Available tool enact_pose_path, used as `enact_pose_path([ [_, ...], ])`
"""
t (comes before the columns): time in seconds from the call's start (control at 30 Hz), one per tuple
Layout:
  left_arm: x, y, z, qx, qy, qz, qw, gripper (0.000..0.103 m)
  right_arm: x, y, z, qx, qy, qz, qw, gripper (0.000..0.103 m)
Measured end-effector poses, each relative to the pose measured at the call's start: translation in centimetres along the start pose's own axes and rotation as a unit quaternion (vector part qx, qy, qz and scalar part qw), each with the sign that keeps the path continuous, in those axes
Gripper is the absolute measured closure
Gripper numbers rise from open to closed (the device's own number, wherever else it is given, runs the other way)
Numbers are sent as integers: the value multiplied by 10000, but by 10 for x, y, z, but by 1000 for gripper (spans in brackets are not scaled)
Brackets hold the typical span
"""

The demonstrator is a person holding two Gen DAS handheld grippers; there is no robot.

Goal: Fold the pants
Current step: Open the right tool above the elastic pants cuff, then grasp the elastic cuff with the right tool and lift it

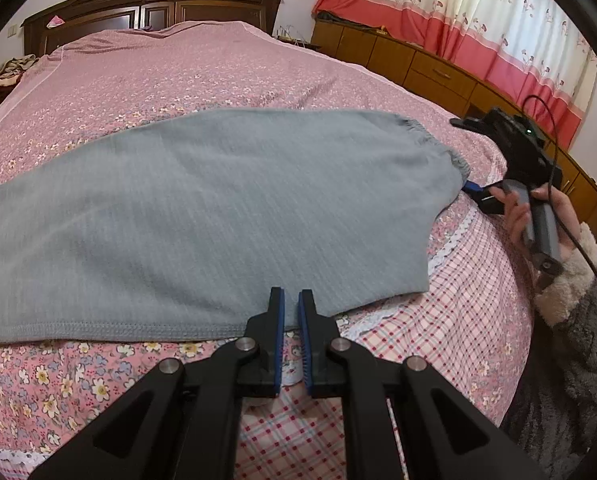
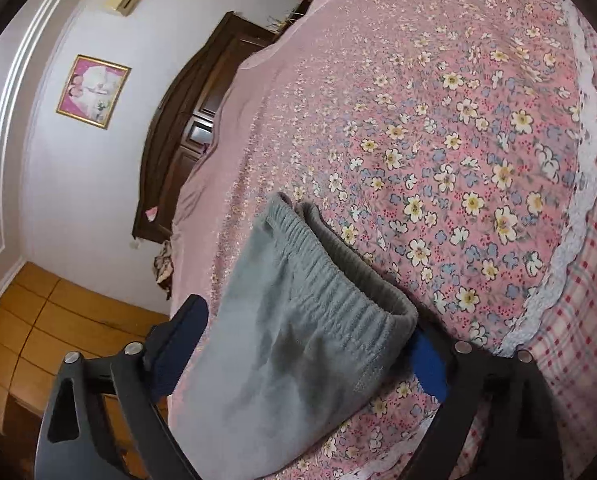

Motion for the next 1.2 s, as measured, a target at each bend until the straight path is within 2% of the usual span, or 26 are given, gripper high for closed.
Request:
enact_pose_path([
  [0.03,0,0,0,-1,6,-6,10000,96,14,-12,-3,-46,-14,-55,10000,21],
  [0.07,0,-1,0,-3,16,-9,10000,96,20,-16,-5,-96,-16,-177,9998,40],
  [0.1,0,-2,0,-6,27,-15,10000,96,29,-20,-7,-141,26,-329,9994,64],
  [0.13,0,-2,-1,-10,31,-23,10000,96,44,-28,-8,-199,127,-342,9991,72],
  [0.17,-1,-3,-1,-12,32,-28,10000,96,54,-30,-7,-275,330,-88,9990,76],
  [0.23,-1,-5,-1,-22,39,-35,10000,96,69,-38,-5,-295,817,459,9952,79],
  [0.3,-1,-5,-1,-26,44,-28,10000,96,81,-47,-5,-233,1018,802,9913,80],
  [0.47,0,-4,1,-31,62,-7,10000,96,88,-53,-7,-208,1063,973,9893,80],
  [0.57,-1,-3,2,-28,31,-26,10000,96,84,-54,-10,-124,918,743,9929,88],
  [0.67,-2,-1,1,4,12,-61,10000,96,73,-53,-8,-127,615,417,9972,90],
  [0.73,-6,-3,-3,182,-51,-209,9996,96,54,-56,-7,-123,-32,-68,9999,91],
  [0.8,-14,-9,-9,467,-273,-468,9974,96,26,-61,-9,30,-819,-458,9956,91],
  [0.87,-18,-15,-8,376,-501,-639,9960,97,1,-64,-16,189,-1471,-866,9851,91],
  [0.97,-15,-38,-3,706,-251,-633,9952,97,-39,-59,-32,316,-2439,-1492,9577,92],
  [1.07,-25,-58,-1,858,-293,-708,9934,97,-80,-49,-57,369,-3309,-1885,9239,92],
  [1.2,-63,-81,-9,992,-557,-412,9926,97,-119,-33,-82,437,-4255,-2166,8776,92],
])
Point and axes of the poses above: each gripper's, at about its wrist camera, not at the fingertips, and y roughly the way its jaws point, x to its right, z to its top, the point moved 2 cm from there along y, roughly the way its jaws point
